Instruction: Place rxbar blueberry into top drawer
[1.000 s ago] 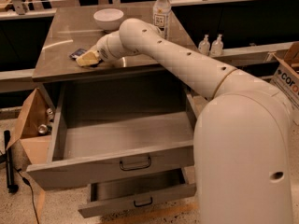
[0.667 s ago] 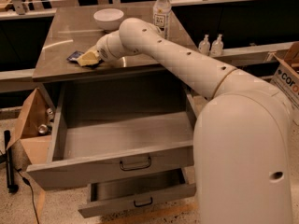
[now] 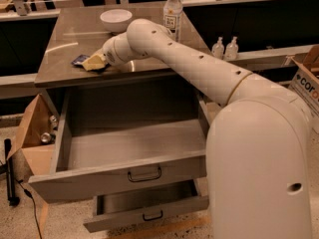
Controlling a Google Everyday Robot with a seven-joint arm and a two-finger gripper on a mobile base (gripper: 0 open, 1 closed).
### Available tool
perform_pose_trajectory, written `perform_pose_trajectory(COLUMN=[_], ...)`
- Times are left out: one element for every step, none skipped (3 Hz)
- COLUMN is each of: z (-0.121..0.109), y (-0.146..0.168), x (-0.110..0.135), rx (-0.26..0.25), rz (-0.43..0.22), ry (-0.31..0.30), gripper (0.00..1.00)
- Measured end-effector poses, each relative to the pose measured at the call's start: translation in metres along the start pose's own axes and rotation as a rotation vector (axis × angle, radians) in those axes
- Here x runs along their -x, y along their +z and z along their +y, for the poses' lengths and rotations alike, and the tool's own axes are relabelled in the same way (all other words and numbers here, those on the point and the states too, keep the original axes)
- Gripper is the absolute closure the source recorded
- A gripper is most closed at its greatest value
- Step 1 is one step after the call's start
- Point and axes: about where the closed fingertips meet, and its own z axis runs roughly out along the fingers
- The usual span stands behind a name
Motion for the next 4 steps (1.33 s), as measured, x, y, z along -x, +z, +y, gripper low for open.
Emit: perform_pose_trajectory(z=[0.0, 0.0, 0.0, 0.0], y=[-0.0002, -0.0003, -0.0004, -0.0006], x=[0.0003, 0.0004, 0.0006, 0.0008], rx=[0.0, 0.0, 0.0, 0.0], rz=[0.0, 0.0, 0.0, 0.0], ry=[0.0, 0.0, 0.0, 0.0], gripper=[1.0, 1.0, 1.0, 1.0])
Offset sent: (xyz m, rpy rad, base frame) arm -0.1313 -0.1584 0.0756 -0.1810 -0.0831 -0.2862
